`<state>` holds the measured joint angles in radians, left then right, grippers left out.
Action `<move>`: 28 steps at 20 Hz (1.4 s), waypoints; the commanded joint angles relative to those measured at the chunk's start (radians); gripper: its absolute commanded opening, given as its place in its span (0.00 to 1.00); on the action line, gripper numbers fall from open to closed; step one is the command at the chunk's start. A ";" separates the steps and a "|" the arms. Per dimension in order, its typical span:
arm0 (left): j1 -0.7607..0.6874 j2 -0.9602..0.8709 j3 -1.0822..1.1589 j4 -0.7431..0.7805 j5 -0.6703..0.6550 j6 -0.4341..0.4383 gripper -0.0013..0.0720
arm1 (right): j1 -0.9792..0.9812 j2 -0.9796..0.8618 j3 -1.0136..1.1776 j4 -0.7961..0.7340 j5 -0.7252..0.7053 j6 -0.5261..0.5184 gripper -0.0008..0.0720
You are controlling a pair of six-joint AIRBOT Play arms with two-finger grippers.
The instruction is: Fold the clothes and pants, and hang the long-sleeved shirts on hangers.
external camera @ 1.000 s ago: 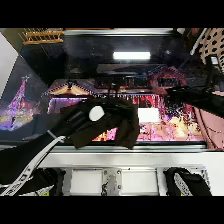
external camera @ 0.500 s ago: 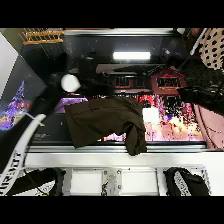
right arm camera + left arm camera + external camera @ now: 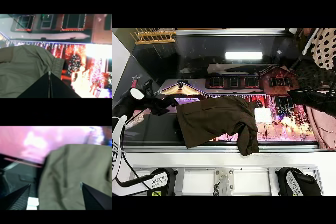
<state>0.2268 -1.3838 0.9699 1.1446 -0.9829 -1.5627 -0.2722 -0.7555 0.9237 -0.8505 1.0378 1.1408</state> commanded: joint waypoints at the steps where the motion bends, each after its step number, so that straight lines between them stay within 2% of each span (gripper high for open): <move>1: 0.060 -0.083 -0.029 -0.108 0.040 0.094 0.98 | 0.000 -0.002 -0.001 0.020 0.005 0.000 0.03; 9: -0.056 -0.129 -0.029 -0.127 0.174 0.098 0.98 | 0.000 -0.035 -0.001 0.025 0.081 0.000 0.03; 10: -0.071 -0.129 -0.029 -0.127 0.188 0.097 0.86 | 0.000 -0.055 -0.001 0.025 0.101 0.000 0.03; 12: -0.098 -0.129 -0.029 -0.127 0.225 0.096 0.42 | 0.002 -0.110 -0.001 0.025 0.138 0.000 0.03; 13: -0.106 -0.128 -0.029 -0.127 0.235 0.096 0.16 | 0.006 -0.140 -0.001 0.024 0.141 -0.001 0.03; 14: -0.108 -0.126 -0.026 -0.127 0.235 0.093 0.02 | 0.014 -0.173 -0.001 0.016 0.137 -0.001 0.03; 18: -0.089 -0.126 0.047 -0.117 0.164 0.093 0.02 | 0.085 -0.362 0.000 -0.080 0.054 -0.003 0.04; 19: -0.088 -0.126 0.071 -0.117 0.148 0.093 0.02 | 0.100 -0.414 0.001 -0.080 0.025 -0.016 0.15; 20: -0.088 -0.126 0.090 -0.117 0.139 0.093 0.02 | 0.116 -0.474 0.002 -0.080 -0.008 -0.017 0.56; 21: -0.088 -0.126 0.108 -0.117 0.133 0.093 0.02 | 0.130 -0.529 0.007 -0.080 -0.041 -0.018 0.76; 24: -0.088 -0.126 0.126 -0.117 0.129 0.093 0.02 | 0.166 -0.695 0.054 -0.076 -0.099 -0.020 0.74; 28: -0.088 -0.126 0.124 -0.117 0.127 0.093 0.02 | 0.215 -0.881 0.165 -0.061 -0.099 -0.020 0.74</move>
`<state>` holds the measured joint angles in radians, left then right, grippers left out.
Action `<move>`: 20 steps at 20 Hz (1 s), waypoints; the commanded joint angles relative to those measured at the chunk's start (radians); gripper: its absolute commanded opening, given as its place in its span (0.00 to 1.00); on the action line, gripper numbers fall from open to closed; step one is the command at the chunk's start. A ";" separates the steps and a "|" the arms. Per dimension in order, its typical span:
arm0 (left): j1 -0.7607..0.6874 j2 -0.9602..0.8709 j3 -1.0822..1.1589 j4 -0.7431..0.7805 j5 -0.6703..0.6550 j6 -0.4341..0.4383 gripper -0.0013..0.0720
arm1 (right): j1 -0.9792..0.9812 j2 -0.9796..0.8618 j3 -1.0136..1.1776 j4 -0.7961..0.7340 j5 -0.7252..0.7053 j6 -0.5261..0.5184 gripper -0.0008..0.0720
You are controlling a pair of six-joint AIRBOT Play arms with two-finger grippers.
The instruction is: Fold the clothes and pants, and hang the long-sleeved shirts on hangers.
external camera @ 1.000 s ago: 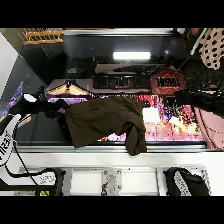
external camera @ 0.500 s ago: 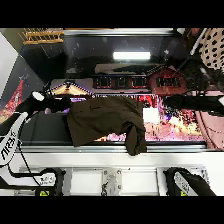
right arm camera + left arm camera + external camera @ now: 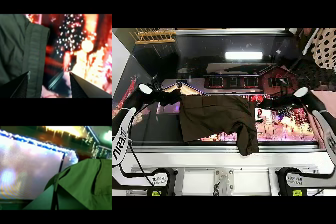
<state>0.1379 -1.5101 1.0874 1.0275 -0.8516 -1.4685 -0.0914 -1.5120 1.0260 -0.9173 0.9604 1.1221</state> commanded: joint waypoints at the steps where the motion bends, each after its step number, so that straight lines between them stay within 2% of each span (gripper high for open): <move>1: 0.001 0.000 0.006 0.000 -0.004 -0.001 0.03 | 0.050 -0.160 0.090 0.006 -0.021 -0.001 0.74; 3: 0.001 0.000 0.006 0.000 -0.004 -0.001 0.02 | 0.080 -0.210 0.138 0.006 -0.021 -0.001 0.70; 4: 0.001 0.000 0.006 0.000 -0.004 -0.001 0.02 | 0.090 -0.222 0.157 0.017 -0.021 -0.001 0.61; 9: 0.001 0.000 0.006 0.000 -0.003 -0.001 0.02 | 0.125 -0.236 0.182 0.100 -0.065 -0.001 0.61; 10: 0.001 0.000 0.006 0.000 -0.003 -0.001 0.02 | 0.132 -0.236 0.182 0.101 -0.072 -0.001 0.48; 11: 0.001 0.000 0.006 0.000 -0.003 -0.001 0.02 | 0.135 -0.236 0.182 0.100 -0.074 -0.002 0.20; 12: 0.001 0.000 0.006 0.000 -0.003 -0.001 0.02 | 0.135 -0.236 0.183 0.100 -0.079 -0.001 0.05; 16: 0.008 0.032 0.047 0.001 -0.012 0.008 0.02 | 0.137 -0.154 0.203 0.071 -0.097 -0.001 0.03; 20: 0.029 0.216 0.255 0.000 -0.012 0.033 0.02 | 0.137 0.100 0.348 -0.040 -0.076 -0.001 0.03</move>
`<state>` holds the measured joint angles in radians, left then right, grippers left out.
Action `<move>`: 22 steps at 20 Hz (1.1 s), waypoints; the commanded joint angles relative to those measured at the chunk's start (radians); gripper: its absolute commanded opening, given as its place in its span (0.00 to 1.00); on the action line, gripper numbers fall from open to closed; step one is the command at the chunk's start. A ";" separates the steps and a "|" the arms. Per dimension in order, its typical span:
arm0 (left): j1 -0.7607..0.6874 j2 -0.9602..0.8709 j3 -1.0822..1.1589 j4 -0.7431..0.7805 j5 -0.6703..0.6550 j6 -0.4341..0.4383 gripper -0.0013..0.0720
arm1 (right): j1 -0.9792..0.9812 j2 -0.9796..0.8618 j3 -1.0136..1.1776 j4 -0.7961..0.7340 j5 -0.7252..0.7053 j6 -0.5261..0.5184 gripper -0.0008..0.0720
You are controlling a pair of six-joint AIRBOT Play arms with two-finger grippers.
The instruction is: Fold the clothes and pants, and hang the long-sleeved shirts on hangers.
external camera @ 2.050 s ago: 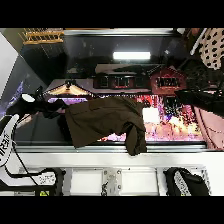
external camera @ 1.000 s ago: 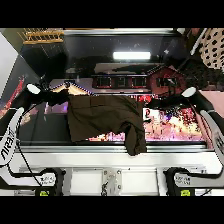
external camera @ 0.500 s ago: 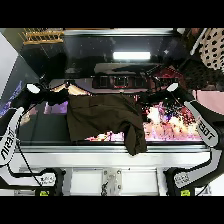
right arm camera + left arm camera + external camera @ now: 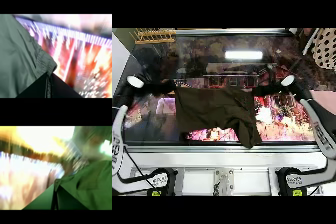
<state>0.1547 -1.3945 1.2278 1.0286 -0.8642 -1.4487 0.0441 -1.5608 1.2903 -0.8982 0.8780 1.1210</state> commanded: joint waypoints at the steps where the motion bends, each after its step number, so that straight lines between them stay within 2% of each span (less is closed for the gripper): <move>1: 0.011 0.160 0.181 0.000 0.002 0.014 0.02 | 0.001 0.225 0.125 -0.060 0.010 0.000 0.03; 5: 0.011 0.392 0.357 -0.001 0.014 0.013 0.02 | 0.002 0.500 0.226 -0.059 0.009 0.000 0.03; 9: 0.011 0.612 0.418 -0.001 0.017 0.013 0.02 | 0.002 0.732 0.226 -0.059 0.012 0.005 0.03; 15: 0.011 0.811 0.417 -0.006 0.075 0.013 0.02 | 0.001 0.933 0.225 -0.068 0.024 0.065 0.03; 18: 0.011 0.832 0.417 -0.011 0.142 0.008 0.02 | 0.001 0.983 0.225 -0.117 0.074 0.179 0.03; 20: 0.011 0.790 0.418 -0.011 0.137 0.006 0.02 | 0.002 0.992 0.225 -0.170 0.125 0.296 0.03; 22: 0.011 0.696 0.418 -0.012 0.105 -0.020 0.02 | 0.001 0.978 0.225 -0.209 0.203 0.457 0.03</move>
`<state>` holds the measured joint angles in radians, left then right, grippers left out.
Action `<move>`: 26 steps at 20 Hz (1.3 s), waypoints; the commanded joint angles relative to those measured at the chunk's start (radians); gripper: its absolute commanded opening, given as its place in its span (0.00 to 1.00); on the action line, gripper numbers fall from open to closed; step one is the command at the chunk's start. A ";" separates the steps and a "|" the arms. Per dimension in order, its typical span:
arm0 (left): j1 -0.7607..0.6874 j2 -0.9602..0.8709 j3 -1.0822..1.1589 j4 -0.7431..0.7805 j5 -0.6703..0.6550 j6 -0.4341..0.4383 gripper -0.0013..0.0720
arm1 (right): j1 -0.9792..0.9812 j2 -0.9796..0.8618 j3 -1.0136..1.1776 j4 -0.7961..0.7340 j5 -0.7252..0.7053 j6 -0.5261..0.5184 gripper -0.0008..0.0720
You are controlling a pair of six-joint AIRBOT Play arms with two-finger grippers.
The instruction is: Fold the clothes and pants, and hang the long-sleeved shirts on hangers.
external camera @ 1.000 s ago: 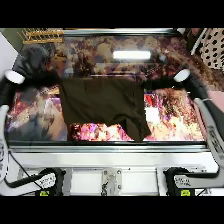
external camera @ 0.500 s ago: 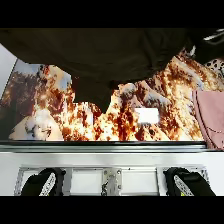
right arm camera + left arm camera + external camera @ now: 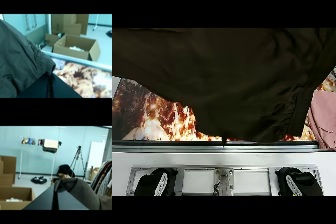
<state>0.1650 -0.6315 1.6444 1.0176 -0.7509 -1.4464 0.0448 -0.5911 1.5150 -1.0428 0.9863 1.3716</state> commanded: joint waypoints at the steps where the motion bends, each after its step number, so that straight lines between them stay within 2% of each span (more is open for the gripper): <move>1: 0.001 -0.132 0.001 -0.009 -0.025 -0.035 0.02 | 0.000 -0.012 -0.001 -0.068 0.147 0.288 0.03; 3: -0.018 -0.287 0.001 -0.079 -0.042 -0.031 0.02 | 0.001 -0.092 -0.002 -0.092 0.292 0.423 0.03; 5: -0.098 -0.458 0.003 -0.075 -0.008 -0.013 0.02 | 0.001 -0.210 -0.003 -0.135 0.401 0.441 0.03; 6: -0.141 -0.543 0.016 -0.073 0.008 0.001 0.02 | 0.001 -0.281 -0.003 -0.180 0.409 0.428 0.03; 10: -0.290 -0.917 0.228 -0.012 -0.006 0.029 0.02 | 0.000 -0.578 -0.003 -0.417 0.307 0.373 0.03; 13: -0.327 -1.113 0.385 0.010 -0.028 0.023 0.04 | -0.024 -0.775 -0.003 -0.434 0.177 0.330 0.04; 14: -0.326 -1.151 0.415 0.012 -0.026 0.014 0.42 | -0.035 -0.826 -0.001 -0.429 0.122 0.330 0.10; 15: -0.315 -1.176 0.431 0.011 -0.024 -0.011 0.84 | -0.044 -0.858 0.000 -0.425 0.063 0.330 0.39; 16: -0.293 -1.180 0.423 0.011 -0.023 -0.035 0.85 | -0.056 -0.878 0.001 -0.411 0.006 0.330 0.79; 17: -0.266 -1.169 0.397 0.011 -0.030 -0.061 0.85 | -0.068 -0.881 0.001 -0.408 -0.038 0.330 0.84; 19: -0.192 -1.125 0.327 0.012 -0.115 -0.080 0.85 | -0.098 -0.854 0.001 -0.409 -0.069 0.329 0.67; 22: -0.083 -1.027 0.136 0.012 -0.293 -0.080 0.85 | -0.130 -0.772 -0.009 -0.409 0.015 0.291 0.67; 24: -0.041 -0.942 -0.087 0.012 -0.328 -0.080 0.85 | -0.127 -0.700 -0.048 -0.407 0.080 0.236 0.67; 26: -0.024 -0.862 -0.338 0.012 -0.332 -0.075 0.85 | -0.113 -0.617 -0.114 -0.403 0.119 0.224 0.67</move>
<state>0.0944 -1.5898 1.5833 1.0290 -1.0161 -1.5219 -0.0719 -1.2991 1.4605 -1.4517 1.0443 1.6390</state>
